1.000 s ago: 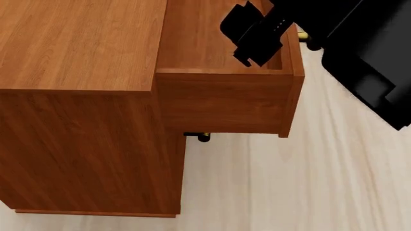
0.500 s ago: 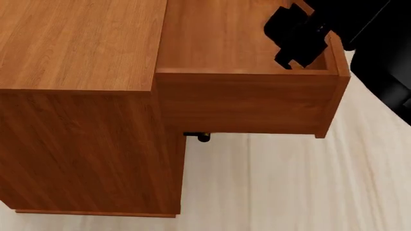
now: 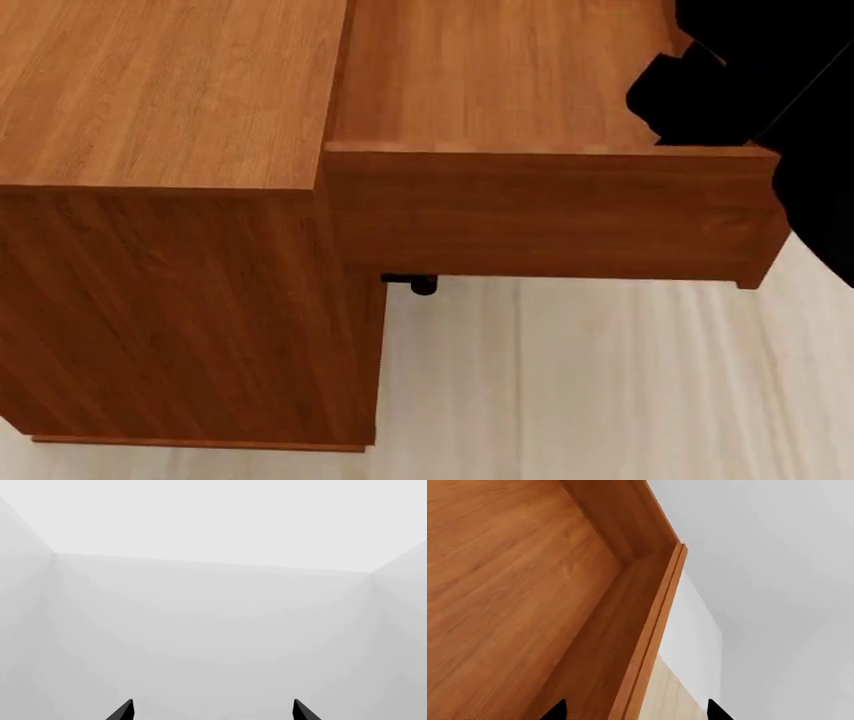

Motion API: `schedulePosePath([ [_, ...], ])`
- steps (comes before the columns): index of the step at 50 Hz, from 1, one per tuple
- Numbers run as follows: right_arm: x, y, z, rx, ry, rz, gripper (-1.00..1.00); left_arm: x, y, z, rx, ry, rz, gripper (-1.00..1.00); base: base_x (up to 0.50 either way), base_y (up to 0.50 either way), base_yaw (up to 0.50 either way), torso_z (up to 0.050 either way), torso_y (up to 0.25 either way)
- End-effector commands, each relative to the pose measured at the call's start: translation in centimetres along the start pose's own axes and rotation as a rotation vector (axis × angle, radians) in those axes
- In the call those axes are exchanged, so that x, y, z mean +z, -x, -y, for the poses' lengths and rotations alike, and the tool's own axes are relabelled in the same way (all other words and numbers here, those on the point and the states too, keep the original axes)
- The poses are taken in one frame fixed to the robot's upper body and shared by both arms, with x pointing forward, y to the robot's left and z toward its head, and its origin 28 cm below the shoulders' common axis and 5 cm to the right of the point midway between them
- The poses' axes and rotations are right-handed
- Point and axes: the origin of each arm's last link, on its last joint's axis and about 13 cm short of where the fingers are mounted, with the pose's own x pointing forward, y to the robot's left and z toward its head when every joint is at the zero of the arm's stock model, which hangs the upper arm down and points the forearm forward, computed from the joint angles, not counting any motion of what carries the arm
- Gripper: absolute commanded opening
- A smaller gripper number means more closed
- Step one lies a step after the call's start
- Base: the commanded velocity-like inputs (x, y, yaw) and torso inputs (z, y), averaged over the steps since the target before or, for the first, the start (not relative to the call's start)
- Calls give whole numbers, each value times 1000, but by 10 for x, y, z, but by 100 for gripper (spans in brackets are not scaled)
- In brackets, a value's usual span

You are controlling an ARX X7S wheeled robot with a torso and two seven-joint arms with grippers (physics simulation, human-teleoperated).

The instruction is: Close the bottom drawer of the cabinet and open the top drawer.

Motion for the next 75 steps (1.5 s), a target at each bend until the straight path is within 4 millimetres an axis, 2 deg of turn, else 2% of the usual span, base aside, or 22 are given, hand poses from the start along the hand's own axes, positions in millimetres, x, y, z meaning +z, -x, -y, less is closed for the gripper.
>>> schedulePosePath([
  [1,-30,-7,-3,25,3,-145,100,0,-1,0,0,0,1,100,-14,-4,-8,0,0],
  [13,-34,-1,7,-9,-13,-167,100,0,-1,-1,3,2,1,100,-5,-5,-11,0,2],
  [23,-27,0,23,-82,-61,-138,100,0,-1,0,0,5,5,100,-6,-6,-14,0,7],
  [39,-17,-32,28,-123,-113,-114,100,-2,0,-2,7,-3,-3,100,0,-4,-6,0,1],
  [53,3,-41,41,-162,-129,-78,100,-1,0,-6,21,-7,-2,100,1,-2,-3,0,0],
  [61,16,-32,52,-181,-122,-53,100,0,0,-6,20,-8,1,100,0,0,-3,0,0],
  [75,35,1,81,-238,-137,13,100,3,0,-6,18,-5,9,100,1,0,-1,0,0],
])
